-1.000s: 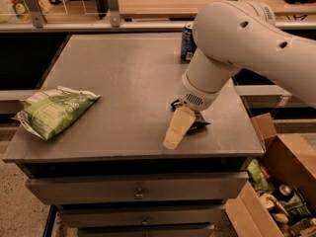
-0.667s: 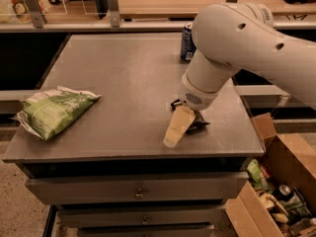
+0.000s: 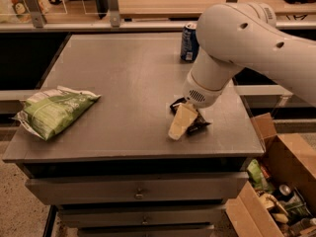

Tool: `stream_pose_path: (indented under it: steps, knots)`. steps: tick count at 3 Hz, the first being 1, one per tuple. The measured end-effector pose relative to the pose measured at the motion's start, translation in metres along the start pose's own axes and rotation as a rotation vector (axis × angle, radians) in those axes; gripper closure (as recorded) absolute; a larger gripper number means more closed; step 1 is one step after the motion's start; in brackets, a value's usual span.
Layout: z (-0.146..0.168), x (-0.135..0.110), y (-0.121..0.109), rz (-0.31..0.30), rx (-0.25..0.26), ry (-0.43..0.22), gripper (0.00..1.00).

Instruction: Move rxbar chocolate near pepsi can

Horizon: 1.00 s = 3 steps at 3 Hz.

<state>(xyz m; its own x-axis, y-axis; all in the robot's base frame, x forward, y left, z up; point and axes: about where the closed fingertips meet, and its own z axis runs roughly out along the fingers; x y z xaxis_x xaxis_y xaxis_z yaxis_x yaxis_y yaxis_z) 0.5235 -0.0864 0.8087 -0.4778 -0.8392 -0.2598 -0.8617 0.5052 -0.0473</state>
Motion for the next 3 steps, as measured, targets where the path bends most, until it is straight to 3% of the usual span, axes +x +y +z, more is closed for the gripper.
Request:
stream_pose_path:
  steps: [1,3]
  knots:
    - [-0.002,0.001,-0.002,0.013,0.002,0.004,0.48]
    - [-0.013,-0.002,-0.002,0.012,0.002,0.004,0.95]
